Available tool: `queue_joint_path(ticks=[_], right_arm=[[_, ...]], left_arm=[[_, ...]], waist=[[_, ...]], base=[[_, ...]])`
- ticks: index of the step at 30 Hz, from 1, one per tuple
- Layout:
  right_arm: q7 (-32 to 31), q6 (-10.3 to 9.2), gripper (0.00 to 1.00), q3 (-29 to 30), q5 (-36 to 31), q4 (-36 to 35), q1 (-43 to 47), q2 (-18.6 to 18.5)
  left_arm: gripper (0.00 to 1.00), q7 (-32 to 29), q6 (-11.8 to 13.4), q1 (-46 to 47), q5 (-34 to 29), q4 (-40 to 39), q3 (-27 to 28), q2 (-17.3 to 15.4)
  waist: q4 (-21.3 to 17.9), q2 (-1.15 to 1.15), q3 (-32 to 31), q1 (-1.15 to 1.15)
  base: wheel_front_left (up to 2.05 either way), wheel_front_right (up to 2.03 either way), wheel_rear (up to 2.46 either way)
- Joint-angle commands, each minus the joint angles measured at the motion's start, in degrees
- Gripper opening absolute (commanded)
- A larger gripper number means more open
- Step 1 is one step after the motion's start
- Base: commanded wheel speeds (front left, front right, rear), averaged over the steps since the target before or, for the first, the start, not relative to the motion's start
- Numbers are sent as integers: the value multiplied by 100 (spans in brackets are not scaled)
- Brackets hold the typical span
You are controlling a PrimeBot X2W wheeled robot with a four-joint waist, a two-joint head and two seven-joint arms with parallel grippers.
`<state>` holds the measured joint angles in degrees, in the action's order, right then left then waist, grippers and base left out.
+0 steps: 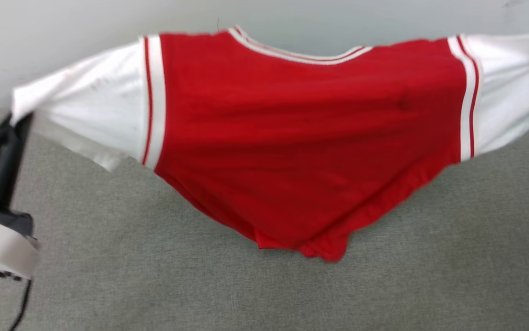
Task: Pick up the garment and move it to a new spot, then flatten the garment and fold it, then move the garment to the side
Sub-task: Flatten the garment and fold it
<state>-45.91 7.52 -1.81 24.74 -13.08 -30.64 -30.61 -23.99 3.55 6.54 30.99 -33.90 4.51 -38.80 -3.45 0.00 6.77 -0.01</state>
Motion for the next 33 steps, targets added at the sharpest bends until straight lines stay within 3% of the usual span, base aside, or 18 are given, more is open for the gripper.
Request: queue_joint_path(ticks=[1, 11, 18, 24, 33], right_arm=[[114, -5, 0, 23, 5, -119, -146, -22], [576, -6, 0, 206, 33, -378, -867, 130], [903, -6, 0, 45, -111, -287, -1542, 112], [1184, -6, 0, -63, -275, -49, -2126, 145], [1716, -7, 0, -39, -710, 807, -3526, 479]], left_arm=[[0, 53, 33, 139, 20, -77, 152, -66], [0, 200, 123, 920, 206, -356, 798, -321], [0, 311, -38, 1796, 435, -28, 879, -566], [0, 384, -162, 2533, 601, 501, 709, -698], [0, 564, -460, 4604, 634, 1841, 106, -899]], waist=[[-86, 0, -93, 1], [-219, 0, -126, 1], [-234, 0, 152, 1], [-217, 0, 497, 1], [-174, 0, 1505, 1]], base=[[0, 0, 0], [0, 0, 0], [0, 0, 0], [0, 0, 0], [0, 0, 0]])
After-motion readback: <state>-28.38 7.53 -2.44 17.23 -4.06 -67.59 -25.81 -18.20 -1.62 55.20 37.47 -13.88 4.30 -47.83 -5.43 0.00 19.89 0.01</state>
